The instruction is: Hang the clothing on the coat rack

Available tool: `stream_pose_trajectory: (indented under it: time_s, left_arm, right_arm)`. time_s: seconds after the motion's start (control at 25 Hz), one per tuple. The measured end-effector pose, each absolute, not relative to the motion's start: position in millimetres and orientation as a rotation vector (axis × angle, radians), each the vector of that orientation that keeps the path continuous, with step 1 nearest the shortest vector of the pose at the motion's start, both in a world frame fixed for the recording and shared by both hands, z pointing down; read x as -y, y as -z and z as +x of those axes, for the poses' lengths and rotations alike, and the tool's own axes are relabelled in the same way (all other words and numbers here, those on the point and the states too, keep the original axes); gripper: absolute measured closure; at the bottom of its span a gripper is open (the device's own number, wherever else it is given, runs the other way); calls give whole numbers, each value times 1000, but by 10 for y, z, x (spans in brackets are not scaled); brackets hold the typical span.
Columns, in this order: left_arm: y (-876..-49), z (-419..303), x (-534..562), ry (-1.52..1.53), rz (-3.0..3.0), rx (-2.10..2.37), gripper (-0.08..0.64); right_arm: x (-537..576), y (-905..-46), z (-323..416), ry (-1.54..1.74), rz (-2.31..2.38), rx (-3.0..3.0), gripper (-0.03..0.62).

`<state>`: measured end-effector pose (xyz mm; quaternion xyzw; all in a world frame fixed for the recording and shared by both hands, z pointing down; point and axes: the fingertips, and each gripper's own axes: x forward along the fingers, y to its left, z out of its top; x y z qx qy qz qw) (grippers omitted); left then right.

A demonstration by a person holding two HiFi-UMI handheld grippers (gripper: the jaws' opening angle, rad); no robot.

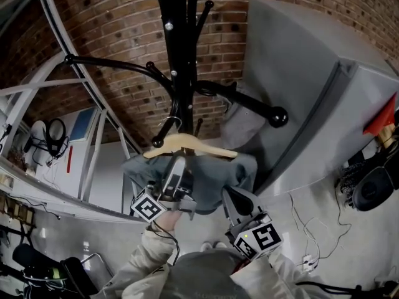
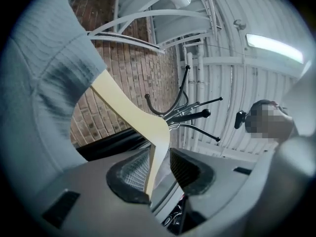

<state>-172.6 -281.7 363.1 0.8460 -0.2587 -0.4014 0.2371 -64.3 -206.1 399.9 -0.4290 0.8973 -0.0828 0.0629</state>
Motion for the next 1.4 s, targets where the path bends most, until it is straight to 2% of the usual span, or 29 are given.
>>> stream_pose_trajectory:
  time_s: [0.28,0.52,0.88,1.4]
  left_arm:
    - [-3773,-1610,2548,979,2402,881,464]
    - [-3973,-1498,2199,716,2533,1221,511]
    - [-4185,-1404,1862,410,2618,1466,551]
    - [-4310,-1751,1332,213,2695,1567,551]
  right_arm:
    - [1952,-4061,-594,273,-1228,-2744,568]
    - [1822,-4171,-562,314,-1165,-2770,568]
    - [1809,-4221,-502,331,-1146,-2761,569]
    - [1370,-4183,-952,269,-1184,-2766,569]
